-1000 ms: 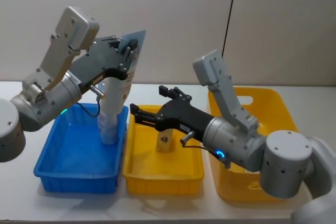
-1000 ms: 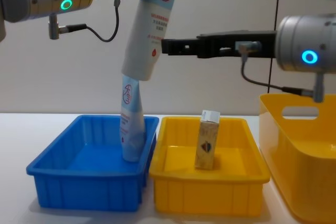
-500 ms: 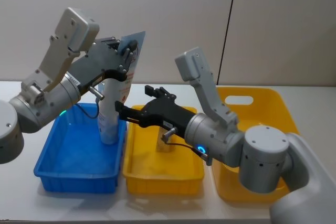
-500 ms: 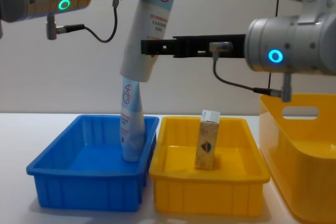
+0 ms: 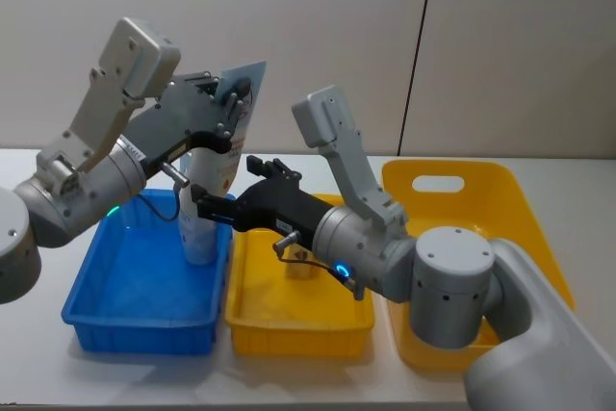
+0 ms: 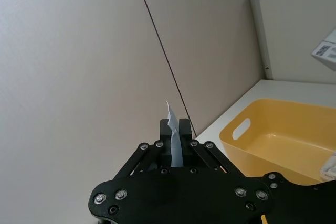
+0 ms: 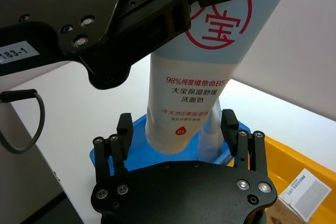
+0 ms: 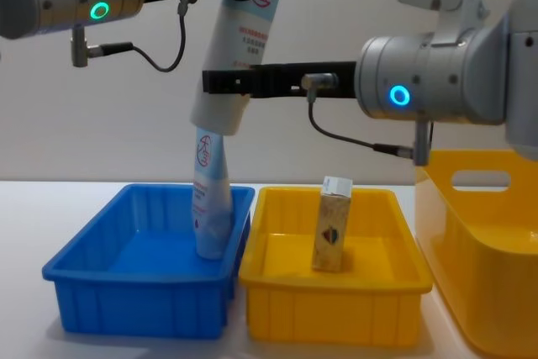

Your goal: Bimanual collaborative sorting of washing and personal care products

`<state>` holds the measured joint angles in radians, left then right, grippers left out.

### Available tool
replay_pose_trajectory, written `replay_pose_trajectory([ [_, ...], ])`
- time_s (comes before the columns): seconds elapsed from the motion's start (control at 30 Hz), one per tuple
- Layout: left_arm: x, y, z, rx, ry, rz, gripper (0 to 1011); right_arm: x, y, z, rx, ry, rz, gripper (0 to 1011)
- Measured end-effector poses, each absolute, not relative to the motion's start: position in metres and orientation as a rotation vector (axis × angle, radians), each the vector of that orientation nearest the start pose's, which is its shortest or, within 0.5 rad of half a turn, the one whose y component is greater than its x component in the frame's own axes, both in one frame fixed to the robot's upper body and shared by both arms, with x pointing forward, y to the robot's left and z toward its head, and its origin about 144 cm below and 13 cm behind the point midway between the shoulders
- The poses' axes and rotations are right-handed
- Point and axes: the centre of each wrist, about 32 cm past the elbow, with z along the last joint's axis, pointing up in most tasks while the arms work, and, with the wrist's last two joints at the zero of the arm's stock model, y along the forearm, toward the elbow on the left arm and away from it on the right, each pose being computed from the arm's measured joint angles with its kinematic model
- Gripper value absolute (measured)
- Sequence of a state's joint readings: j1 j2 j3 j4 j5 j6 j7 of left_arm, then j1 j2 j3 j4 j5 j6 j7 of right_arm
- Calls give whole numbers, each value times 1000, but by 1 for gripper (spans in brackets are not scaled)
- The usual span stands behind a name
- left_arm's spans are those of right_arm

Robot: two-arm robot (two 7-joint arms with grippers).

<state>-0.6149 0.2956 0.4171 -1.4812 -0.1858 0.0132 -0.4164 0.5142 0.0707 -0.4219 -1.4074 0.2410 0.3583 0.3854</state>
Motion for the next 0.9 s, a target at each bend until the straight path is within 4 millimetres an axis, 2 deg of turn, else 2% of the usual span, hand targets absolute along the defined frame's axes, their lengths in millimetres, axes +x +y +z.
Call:
replay_pose_trajectory([
  [0.9,578,199,1324,-19,-472,794,84,578,-102,1265,-85,27,-793,1004],
])
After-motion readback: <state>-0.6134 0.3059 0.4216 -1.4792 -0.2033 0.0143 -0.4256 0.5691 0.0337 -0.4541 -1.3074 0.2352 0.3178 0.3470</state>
